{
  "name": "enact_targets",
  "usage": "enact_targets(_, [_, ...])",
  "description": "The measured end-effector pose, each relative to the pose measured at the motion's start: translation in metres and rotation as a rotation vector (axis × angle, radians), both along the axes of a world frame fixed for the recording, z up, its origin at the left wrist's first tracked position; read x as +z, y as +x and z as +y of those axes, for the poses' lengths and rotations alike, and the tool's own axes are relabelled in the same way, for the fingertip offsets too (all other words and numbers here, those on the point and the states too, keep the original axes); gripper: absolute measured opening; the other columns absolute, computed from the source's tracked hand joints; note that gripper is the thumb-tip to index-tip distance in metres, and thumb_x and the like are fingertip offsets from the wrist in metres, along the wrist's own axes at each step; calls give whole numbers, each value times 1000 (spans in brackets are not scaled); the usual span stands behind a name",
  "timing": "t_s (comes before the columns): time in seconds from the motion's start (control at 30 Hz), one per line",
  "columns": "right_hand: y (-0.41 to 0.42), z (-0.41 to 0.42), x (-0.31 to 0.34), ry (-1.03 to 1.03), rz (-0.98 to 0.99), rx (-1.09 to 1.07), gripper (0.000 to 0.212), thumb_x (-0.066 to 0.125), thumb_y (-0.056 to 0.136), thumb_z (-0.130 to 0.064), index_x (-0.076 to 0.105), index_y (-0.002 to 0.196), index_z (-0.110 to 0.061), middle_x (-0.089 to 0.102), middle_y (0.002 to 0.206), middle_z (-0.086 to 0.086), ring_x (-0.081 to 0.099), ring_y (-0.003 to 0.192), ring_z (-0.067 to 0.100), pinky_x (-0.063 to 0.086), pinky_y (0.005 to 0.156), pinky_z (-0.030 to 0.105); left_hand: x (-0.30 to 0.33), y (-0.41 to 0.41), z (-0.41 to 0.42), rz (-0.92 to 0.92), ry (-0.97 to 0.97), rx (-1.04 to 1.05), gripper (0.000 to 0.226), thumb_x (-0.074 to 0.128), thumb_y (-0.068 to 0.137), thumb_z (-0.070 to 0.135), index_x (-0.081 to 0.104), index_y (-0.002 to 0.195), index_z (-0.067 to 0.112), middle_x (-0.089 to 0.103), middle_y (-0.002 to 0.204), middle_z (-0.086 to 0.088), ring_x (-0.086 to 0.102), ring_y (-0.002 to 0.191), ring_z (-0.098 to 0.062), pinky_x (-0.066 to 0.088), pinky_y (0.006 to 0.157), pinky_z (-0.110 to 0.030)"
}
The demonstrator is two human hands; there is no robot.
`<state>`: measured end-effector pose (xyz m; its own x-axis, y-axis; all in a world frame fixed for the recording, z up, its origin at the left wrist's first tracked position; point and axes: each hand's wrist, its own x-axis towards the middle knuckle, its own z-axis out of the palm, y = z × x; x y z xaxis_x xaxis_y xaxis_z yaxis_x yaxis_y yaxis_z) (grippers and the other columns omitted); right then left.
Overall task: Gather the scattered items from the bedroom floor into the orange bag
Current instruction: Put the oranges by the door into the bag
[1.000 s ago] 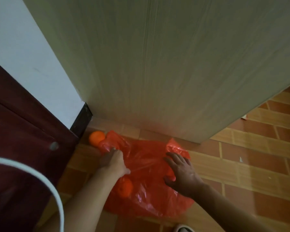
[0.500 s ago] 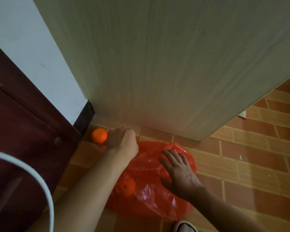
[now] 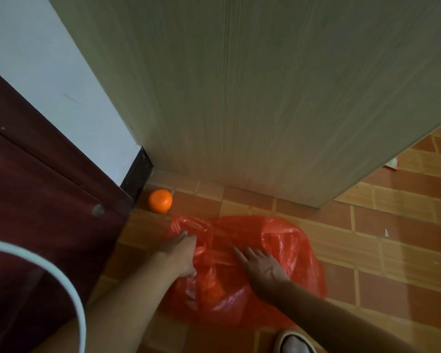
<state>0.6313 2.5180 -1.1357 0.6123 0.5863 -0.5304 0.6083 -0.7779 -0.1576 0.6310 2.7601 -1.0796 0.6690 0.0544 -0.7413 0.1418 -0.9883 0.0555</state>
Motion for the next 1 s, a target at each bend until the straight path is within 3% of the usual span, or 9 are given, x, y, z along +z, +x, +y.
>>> enact_targets(0.07, [6, -4, -5, 61, -62, 1, 84, 61, 94, -4, 16, 162, -24, 43, 150, 9, 52, 130, 30, 45, 108, 43, 1, -3, -4, -73, -41, -39, 68, 78, 85, 24, 49, 146, 24, 48, 153, -4, 52, 135, -25, 45, 109, -35])
enact_targets(0.17, [27, -10, -3, 202, -257, -24, 38, 64, 94, -11, 56, 129, -22, 58, 115, 3, 64, 96, 23, 54, 82, 38, 11, 6, -10, -221, -61, -77, 46, 66, 90, 11, 62, 133, 28, 61, 137, -3, 60, 123, -25, 50, 98, -35])
enact_targets(0.27, [56, -13, 18, 346, -466, -61, 25, 79, 84, -15, 60, 99, -21, 56, 91, 0, 57, 73, 22, 46, 64, 36, 32, 25, -12, -502, -45, -41, 30, 67, 89, 18, 66, 117, 28, 65, 116, 3, 66, 108, -24, 52, 82, -35])
enact_targets(0.4, [72, -23, 40, 471, -661, -107, 17, 71, 89, -19, 58, 100, -17, 56, 91, 3, 53, 75, 25, 42, 67, 38, 50, 36, -22, -735, -89, -66, 20, 70, 85, 22, 61, 101, 29, 62, 101, 6, 69, 89, -25, 53, 68, -37])
enact_targets(0.6, [27, -53, 9, 385, -471, -55, 27, 65, 93, -36, 60, 116, -22, 58, 110, -1, 57, 95, 19, 54, 83, 39, 24, 9, -41, -356, -97, -280, 28, 66, 88, 13, 59, 112, 25, 64, 115, -1, 67, 104, -27, 56, 85, -40])
enact_targets(0.7, [-3, -77, -13, 277, -359, -39, 42, 74, 80, -27, 57, 118, -26, 55, 112, -2, 61, 93, 21, 56, 80, 38, 11, -2, -44, -215, -71, -387, 27, 59, 91, 10, 62, 116, 21, 66, 121, -5, 65, 110, -29, 53, 92, -41])
enact_targets(0.77, [-22, -88, -26, 249, -305, -91, 42, 61, 80, -28, 55, 121, -30, 52, 115, -5, 65, 94, 21, 56, 79, 35, 5, -8, -51, -137, -58, -431, 30, 58, 91, 11, 63, 119, 19, 65, 125, -7, 64, 113, -30, 52, 95, -40])
enact_targets(0.9, [-44, -93, -24, 250, -212, -133, 60, 51, 77, -30, 56, 137, -28, 60, 132, -4, 64, 114, 23, 57, 92, 35, 2, -10, -62, -31, -149, -336, 44, 63, 89, 50, 64, 125, 25, 61, 135, -4, 60, 121, -27, 49, 99, -34])
enact_targets(1.0, [-41, -80, 21, 374, -255, -115, 46, 58, 75, -20, 65, 121, -20, 63, 124, 1, 62, 100, 28, 53, 79, 36, 2, -7, -67, -46, -177, -274, 67, 54, 82, 76, 66, 123, 25, 63, 132, -3, 60, 120, -28, 47, 98, -33])
